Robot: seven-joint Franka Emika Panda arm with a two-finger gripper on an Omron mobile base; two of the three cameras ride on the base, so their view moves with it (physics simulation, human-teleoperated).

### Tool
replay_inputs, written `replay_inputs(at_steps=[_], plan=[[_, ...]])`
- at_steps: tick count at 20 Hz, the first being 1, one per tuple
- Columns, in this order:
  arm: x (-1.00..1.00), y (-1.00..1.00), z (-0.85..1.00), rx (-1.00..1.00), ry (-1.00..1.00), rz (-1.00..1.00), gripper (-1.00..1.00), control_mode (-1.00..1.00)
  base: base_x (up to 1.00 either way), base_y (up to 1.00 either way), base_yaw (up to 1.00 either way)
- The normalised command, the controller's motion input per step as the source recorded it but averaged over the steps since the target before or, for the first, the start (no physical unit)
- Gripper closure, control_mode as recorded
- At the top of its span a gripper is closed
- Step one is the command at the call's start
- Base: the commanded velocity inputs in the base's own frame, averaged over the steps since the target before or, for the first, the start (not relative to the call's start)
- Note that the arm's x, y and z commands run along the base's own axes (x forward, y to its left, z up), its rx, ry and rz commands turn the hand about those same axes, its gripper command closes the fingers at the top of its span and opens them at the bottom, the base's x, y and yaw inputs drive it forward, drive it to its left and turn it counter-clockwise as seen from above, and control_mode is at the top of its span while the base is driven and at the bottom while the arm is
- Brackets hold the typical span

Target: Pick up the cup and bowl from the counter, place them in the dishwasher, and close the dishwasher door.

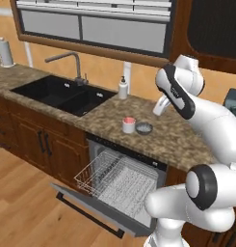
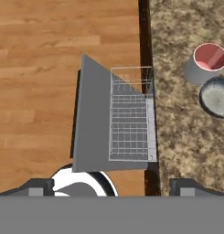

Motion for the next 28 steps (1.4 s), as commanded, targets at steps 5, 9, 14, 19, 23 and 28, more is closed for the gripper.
replay_inputs(at_steps=[5, 9, 14, 19, 23, 28], plan=[[0.0, 0.0, 0.0, 0.0, 0.0, 0.0, -1.0, 1.0, 0.03, 0.0, 0.49], [0.0, 0.0, 0.0, 0.0, 0.0, 0.0, -1.0, 1.0, 0.17, 0.0, 0.42], [0.0, 0.0, 0.0, 0.0, 0.0, 0.0, -1.0, 1.0, 0.5, -0.14, -0.02], [0.35, -0.45, -0.16, 0.0, 0.06, -0.17, -1.0, -1.0, 0.23, -0.26, -0.1], [0.67, -0.74, -0.34, 0.0, 0.11, -0.3, -1.0, -1.0, 0.0, 0.0, 0.0], [0.86, -0.75, -0.55, 0.0, 0.15, -0.32, -1.0, -1.0, 0.0, 0.0, 0.0]])
